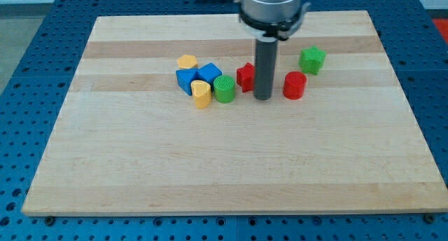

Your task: Move green star into red star

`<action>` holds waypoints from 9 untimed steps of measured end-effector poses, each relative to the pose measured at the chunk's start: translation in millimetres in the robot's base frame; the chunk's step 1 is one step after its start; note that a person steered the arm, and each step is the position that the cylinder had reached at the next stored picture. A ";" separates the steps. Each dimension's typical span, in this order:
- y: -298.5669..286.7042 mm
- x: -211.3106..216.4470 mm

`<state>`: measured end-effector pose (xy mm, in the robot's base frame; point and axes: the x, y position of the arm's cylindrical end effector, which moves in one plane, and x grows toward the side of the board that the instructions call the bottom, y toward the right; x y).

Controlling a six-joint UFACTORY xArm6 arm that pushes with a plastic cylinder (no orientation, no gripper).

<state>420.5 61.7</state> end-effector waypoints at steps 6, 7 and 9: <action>103.7 -42.0; 110.8 -74.7; 95.9 -88.5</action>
<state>332.0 157.6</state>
